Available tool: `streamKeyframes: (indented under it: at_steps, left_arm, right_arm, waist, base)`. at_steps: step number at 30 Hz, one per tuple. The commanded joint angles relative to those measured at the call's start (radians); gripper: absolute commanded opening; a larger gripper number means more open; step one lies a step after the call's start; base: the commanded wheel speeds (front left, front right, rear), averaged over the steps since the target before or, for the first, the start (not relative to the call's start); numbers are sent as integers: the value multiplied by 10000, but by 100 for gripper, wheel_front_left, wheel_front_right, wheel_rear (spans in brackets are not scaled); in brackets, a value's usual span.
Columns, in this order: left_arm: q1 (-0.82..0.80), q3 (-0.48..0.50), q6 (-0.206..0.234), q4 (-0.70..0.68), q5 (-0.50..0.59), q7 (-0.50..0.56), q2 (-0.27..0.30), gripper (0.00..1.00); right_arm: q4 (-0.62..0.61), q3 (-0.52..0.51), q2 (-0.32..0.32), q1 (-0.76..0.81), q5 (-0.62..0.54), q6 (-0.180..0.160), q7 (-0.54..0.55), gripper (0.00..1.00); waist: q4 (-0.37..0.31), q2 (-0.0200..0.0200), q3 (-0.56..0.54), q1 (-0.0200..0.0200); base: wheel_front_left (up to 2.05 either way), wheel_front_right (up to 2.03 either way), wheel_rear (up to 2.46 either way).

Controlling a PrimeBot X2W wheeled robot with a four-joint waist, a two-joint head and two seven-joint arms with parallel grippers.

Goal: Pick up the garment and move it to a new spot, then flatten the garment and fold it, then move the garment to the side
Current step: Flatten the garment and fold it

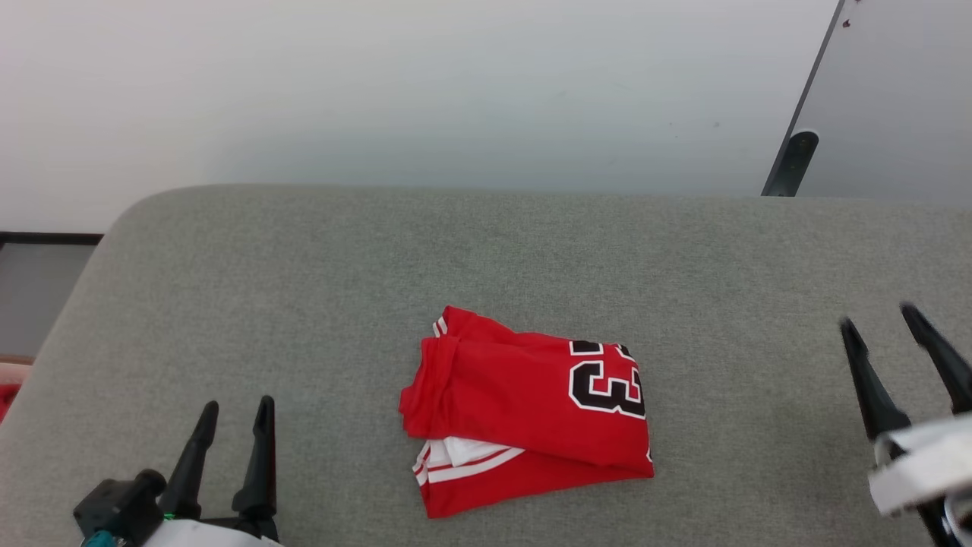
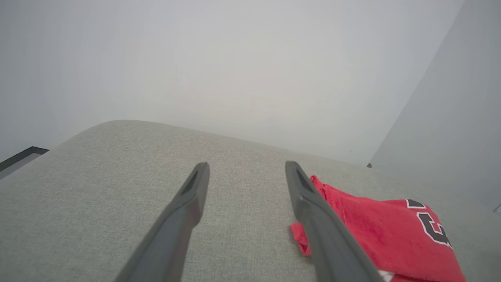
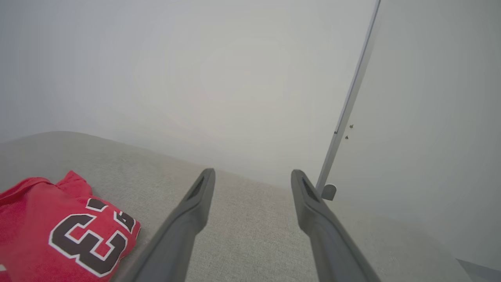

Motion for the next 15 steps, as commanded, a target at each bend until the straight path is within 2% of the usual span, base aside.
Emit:
streamKeyframes:
  at_steps: [1,6,15]
  left_arm:
    - [149,95,-29,-87,97,1,-44,100]
    - [337,235,-29,-195,108,1,3,100]
    - [441,343,-29,-297,161,1,12,100]
  right_arm:
    - [-228,-660,388,648,-125,-8,-43,100]
    - [-733,-1816,1008,1745,-648,-8,-44,100]
    - [-1124,-2405,1442,2343,-1005,-8,-34,100]
  waist:
    - [-19,0,-44,0]
    - [-26,0,-83,0]
    - [-36,0,-79,0]
  base:
    - [0,0,0]
    - [0,0,0]
    - [0,0,0]
